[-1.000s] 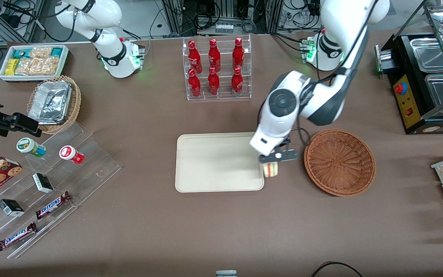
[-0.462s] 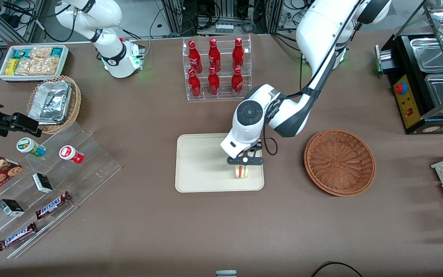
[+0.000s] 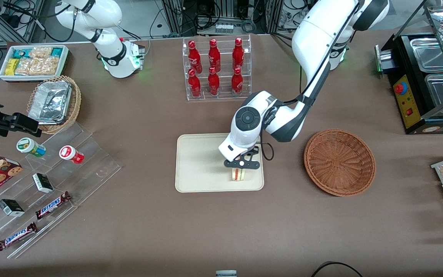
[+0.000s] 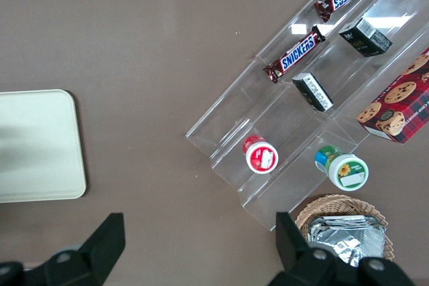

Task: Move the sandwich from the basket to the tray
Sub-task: 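Lift the sandwich and carry it over the cream tray, then lower the sandwich onto the tray and open the left gripper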

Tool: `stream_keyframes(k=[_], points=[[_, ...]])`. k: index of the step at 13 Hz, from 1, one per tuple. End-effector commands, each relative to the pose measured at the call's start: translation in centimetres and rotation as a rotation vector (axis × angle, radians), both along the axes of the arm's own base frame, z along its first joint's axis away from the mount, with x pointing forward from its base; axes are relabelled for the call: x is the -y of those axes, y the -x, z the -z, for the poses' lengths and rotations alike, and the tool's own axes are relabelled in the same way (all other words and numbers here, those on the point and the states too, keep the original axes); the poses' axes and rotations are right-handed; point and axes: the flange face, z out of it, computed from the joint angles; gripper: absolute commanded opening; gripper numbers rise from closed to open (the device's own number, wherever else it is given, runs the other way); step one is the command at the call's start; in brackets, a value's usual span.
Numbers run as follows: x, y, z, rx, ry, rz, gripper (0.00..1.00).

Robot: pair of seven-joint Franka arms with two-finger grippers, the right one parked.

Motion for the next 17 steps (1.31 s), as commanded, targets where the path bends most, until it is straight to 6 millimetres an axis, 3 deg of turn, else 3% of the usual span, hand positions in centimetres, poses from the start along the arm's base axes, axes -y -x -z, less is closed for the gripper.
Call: stream_keyframes(k=[1,4,5,6,15,17], points=[[0.7,-0.2,1.1,-0.001,0.014,0.014,0.00],[1.0,0.1,1.8,-0.010,0.011,0.019,0.01],[1.3,0.3,1.9,-0.010,0.010,0.025,0.63],[1.5,0.4,1.8,-0.010,0.012,0.015,1.00],[1.1,-0.9,0.0,-0.023,0.067,-0.036,1.00],[0.9,-1.8,-1.6,-0.008,0.072,-0.048,1.00]])
